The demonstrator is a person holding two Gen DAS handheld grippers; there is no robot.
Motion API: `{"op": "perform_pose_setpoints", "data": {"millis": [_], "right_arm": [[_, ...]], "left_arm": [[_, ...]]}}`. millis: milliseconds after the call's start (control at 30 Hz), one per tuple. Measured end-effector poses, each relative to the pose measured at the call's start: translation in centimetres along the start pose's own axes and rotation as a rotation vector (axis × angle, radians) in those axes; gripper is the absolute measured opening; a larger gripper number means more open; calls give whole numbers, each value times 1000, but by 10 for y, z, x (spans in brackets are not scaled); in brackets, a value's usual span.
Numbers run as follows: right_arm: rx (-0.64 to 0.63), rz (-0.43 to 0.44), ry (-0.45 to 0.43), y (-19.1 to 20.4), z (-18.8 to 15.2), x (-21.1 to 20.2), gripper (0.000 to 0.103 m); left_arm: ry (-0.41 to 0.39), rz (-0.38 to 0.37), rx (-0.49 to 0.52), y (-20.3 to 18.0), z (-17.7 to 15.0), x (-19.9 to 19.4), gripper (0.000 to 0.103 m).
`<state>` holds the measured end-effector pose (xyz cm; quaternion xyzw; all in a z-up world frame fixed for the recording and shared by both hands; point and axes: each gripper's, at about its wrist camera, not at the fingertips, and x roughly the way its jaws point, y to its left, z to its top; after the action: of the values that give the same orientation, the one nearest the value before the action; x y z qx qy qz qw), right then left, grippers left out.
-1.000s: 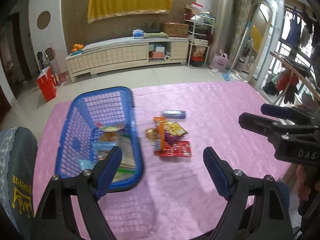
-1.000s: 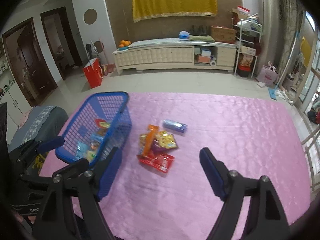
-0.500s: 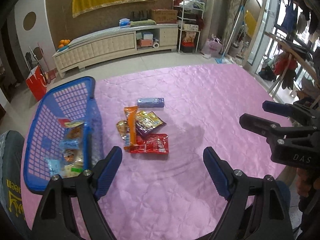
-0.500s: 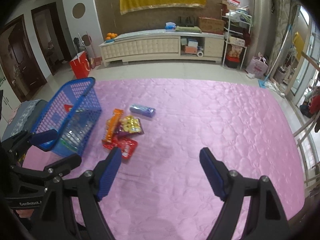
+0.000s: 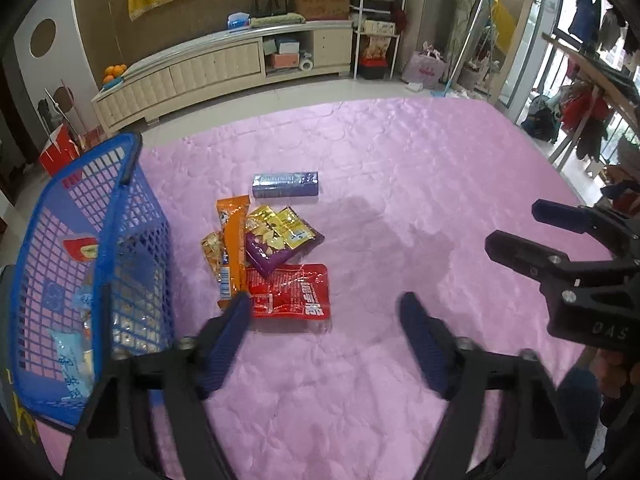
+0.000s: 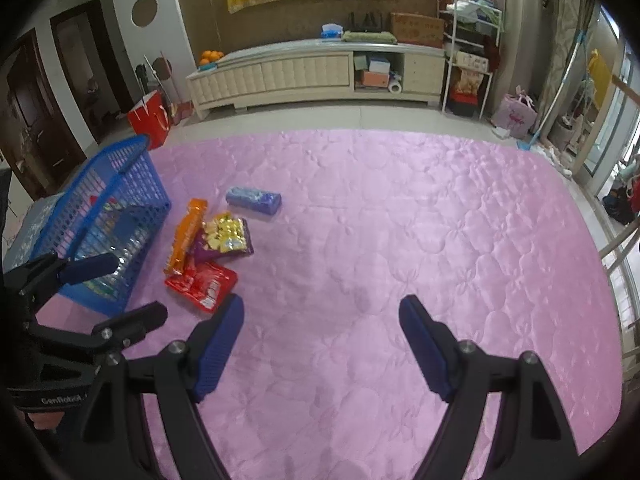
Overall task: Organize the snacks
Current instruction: 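Move both tools back toward the remaining snacks, then grasp the orange stick snack with the left tool, then lift the orange stick snack and carry it over the basket with the left tool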
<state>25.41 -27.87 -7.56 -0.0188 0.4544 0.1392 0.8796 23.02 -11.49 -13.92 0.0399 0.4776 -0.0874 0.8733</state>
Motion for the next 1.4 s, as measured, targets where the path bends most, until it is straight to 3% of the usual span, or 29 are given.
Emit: {"op": "perform_pose_setpoints", "data": {"millis": [133,267,333,667,1000,1167,1300,1400], "right_arm": [[-13,15,6,1,2,16,83],[-53,24,5,10,6,31,83],[-58,31,9,13,9,38,83],[-42,76,43,18,13,69,83],[-19,93,61,17,11,73,83],[3,103,73,14,11,77,83],[15,104,79,14,10,76,83],[17,104,82,15,9,73,83]], "left_arm": [[15,45,23,1,6,19,51],[29,86,30,7,11,36,43],[38,97,20,12,13,41,31],[64,152,-25,42,23,71,31],[106,173,-51,58,22,90,30],[110,194,-45,60,23,92,15],[96,107,-61,58,19,85,10],[86,84,-44,53,12,79,9]]}}
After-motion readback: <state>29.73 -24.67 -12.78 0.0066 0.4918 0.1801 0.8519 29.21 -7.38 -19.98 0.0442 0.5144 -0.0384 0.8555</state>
